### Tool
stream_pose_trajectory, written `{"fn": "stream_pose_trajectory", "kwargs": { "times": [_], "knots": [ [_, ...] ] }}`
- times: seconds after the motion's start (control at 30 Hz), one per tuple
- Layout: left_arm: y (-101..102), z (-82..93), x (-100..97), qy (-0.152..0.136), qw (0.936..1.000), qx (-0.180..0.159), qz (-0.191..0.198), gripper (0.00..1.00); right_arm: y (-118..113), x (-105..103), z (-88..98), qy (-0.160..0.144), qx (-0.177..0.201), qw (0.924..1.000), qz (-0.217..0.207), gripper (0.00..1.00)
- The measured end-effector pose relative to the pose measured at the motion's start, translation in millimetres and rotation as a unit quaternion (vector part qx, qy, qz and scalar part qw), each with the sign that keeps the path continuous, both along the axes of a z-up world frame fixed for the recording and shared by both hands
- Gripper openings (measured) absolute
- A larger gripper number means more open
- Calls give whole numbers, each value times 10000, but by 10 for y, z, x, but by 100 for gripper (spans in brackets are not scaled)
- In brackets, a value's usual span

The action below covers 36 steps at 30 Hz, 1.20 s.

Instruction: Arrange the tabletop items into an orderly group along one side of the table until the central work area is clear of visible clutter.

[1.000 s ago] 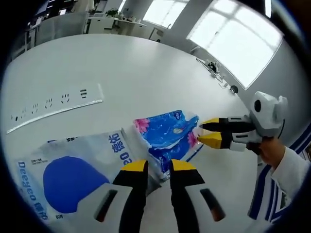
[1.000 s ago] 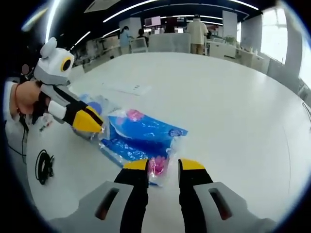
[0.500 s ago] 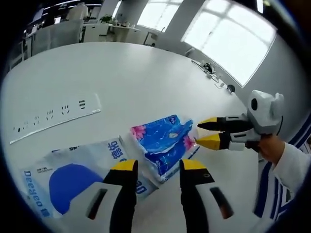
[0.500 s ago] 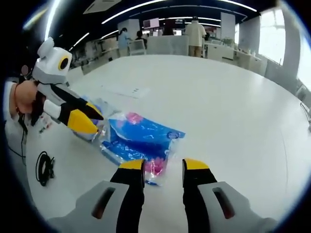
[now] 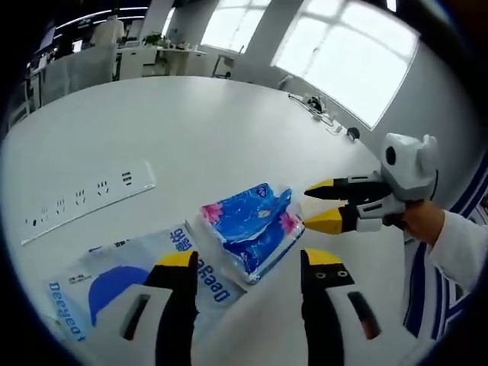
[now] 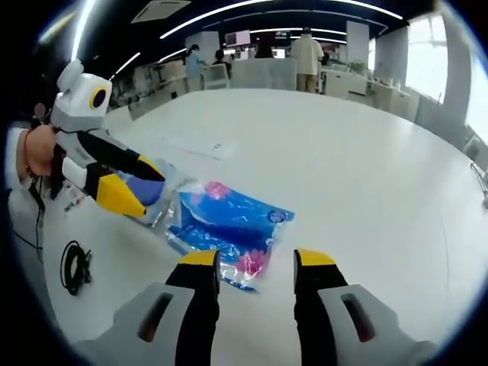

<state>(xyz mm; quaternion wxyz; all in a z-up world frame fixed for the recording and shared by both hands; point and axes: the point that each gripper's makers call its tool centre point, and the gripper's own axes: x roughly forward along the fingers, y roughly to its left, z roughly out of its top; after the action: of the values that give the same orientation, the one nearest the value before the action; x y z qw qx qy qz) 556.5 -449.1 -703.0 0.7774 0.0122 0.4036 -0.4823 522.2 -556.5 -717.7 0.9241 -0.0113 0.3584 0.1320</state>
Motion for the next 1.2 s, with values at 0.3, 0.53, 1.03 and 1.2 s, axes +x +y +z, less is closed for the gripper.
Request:
{"fn": "stream_pose_trajectory", "kwargs": {
  "times": [0.3,0.53,1.03,1.2],
  "knots": [
    [47,122,-42,-151,9995,-66,-252,67,40,-56,99,-10,-11,10000,-32,45],
    [102,263,-104,-187,9987,-200,-435,75,100,-97,209,-70,88,9999,-74,50],
    [401,607,-187,-402,9965,-399,-621,78,416,-283,405,-128,158,9996,173,69],
    [555,727,-245,-482,9957,-450,-643,78,551,-323,456,-171,190,9993,281,75]
  ]
}}
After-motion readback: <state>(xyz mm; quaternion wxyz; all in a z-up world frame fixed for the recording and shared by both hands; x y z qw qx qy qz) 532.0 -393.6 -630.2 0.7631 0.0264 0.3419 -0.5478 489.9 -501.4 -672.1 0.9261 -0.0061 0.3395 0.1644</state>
